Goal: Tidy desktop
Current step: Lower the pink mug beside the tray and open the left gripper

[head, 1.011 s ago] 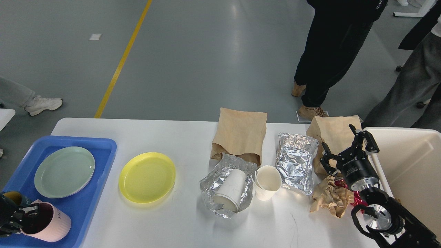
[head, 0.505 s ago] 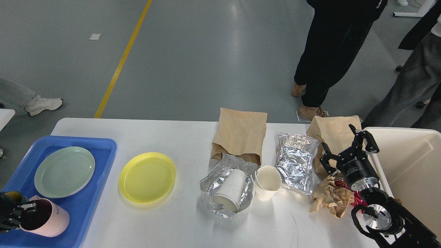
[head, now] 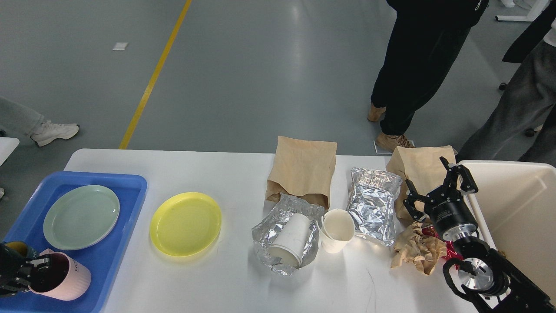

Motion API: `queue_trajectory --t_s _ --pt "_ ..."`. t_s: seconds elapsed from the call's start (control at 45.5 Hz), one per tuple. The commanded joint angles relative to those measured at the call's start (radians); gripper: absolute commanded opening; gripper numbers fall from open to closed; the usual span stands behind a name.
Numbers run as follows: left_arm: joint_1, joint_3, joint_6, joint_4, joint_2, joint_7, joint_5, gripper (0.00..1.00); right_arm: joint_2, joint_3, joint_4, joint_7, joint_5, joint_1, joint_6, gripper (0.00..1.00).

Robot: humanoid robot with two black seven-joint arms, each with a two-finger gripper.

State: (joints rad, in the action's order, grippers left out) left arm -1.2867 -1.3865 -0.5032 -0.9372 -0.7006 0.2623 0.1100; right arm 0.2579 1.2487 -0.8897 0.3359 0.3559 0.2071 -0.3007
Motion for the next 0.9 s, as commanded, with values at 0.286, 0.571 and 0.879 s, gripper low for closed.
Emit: queue_trajectory --t_s 0.286,0.571,0.879 --pt "0.0 0.003 0.014 0.0 -0.002 -0.003 -0.003 0.24 0.0 0.0 0.0 0.0 0.0 0.0 0.0 1.0" --pt "-0.017 0.0 0.025 0.0 -0.003 0.0 -0.012 0.97 0.0 0.0 0.0 0.0 0.0 0.0 0.0 1.0" --pt "-0.052 -0.025 0.012 -0.005 -0.019 0.0 -0.012 0.97 0.0 0.0 0.0 0.0 0.0 0.0 0.0 1.0"
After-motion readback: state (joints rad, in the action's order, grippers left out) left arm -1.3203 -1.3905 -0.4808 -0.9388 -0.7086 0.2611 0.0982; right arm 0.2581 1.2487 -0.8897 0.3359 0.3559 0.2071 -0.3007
